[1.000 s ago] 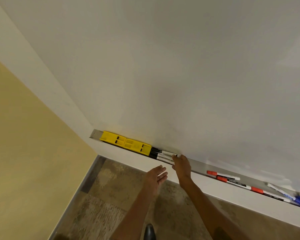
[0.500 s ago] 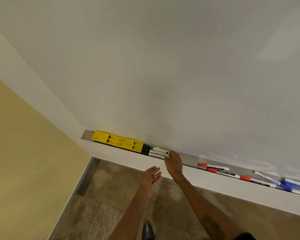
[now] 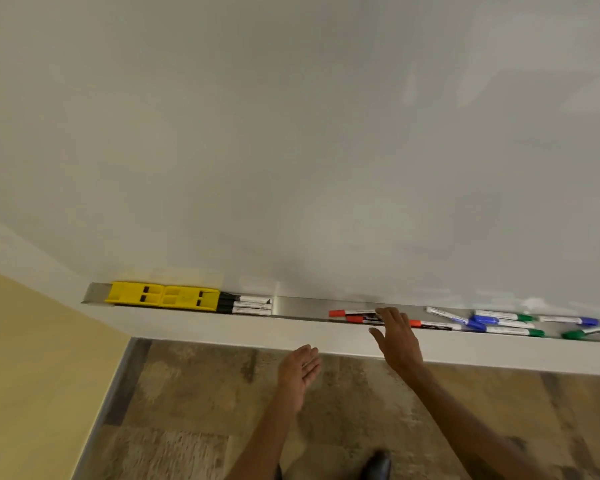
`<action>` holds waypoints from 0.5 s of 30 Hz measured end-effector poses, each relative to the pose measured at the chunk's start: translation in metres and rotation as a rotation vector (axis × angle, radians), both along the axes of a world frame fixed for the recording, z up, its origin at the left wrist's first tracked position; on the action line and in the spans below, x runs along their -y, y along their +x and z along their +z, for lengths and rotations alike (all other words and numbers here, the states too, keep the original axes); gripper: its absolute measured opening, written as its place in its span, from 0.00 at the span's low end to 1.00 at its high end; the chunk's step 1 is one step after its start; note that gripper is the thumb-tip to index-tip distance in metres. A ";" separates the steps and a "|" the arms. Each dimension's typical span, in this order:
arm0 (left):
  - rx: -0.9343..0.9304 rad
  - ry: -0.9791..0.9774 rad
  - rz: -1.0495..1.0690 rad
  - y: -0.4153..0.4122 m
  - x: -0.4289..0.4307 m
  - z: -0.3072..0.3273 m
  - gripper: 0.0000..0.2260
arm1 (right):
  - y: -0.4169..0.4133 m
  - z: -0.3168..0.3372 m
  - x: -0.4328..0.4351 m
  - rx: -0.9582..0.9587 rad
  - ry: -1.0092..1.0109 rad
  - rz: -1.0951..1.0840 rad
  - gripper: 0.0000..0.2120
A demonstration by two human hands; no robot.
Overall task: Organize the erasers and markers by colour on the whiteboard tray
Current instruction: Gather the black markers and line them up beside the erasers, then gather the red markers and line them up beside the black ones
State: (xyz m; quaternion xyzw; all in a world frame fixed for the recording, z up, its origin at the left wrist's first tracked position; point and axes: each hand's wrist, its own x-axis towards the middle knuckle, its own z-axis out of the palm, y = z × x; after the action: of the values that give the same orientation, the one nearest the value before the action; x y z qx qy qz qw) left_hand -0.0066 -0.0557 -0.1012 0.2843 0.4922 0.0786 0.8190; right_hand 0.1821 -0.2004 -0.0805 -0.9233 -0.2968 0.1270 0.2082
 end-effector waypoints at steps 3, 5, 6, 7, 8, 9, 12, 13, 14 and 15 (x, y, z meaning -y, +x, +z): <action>0.002 -0.003 -0.060 0.016 0.028 0.001 0.18 | 0.020 -0.001 0.023 -0.002 -0.078 0.049 0.20; 0.010 -0.008 -0.086 0.025 0.042 0.001 0.19 | 0.029 -0.002 0.028 0.009 -0.113 0.098 0.18; 0.018 -0.009 -0.094 0.029 0.048 0.002 0.19 | 0.032 -0.003 0.029 0.025 -0.112 0.119 0.17; 0.025 -0.008 -0.100 0.032 0.052 0.002 0.19 | 0.035 -0.003 0.030 0.036 -0.106 0.140 0.16; 0.031 -0.008 -0.102 0.036 0.056 0.003 0.19 | 0.037 -0.004 0.030 0.043 -0.099 0.159 0.15; 0.035 -0.007 -0.103 0.039 0.059 0.004 0.19 | 0.039 -0.004 0.029 0.047 -0.097 0.176 0.15; 0.040 0.000 -0.099 0.049 0.066 0.007 0.18 | 0.045 -0.004 0.028 0.054 -0.077 0.216 0.14; 0.039 0.003 -0.094 0.052 0.068 0.008 0.18 | 0.046 -0.003 0.028 0.051 -0.069 0.229 0.14; 0.039 0.004 -0.086 0.055 0.070 0.009 0.18 | 0.048 -0.003 0.028 0.045 -0.061 0.235 0.14; 0.042 0.006 -0.079 0.059 0.071 0.010 0.18 | 0.049 -0.002 0.028 0.034 -0.049 0.235 0.13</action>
State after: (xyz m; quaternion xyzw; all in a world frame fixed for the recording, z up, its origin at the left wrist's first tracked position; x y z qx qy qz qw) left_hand 0.0520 -0.1272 -0.0914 0.3041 0.4633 0.0534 0.8307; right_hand 0.2309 -0.2287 -0.0829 -0.8890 -0.4032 0.1422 0.1641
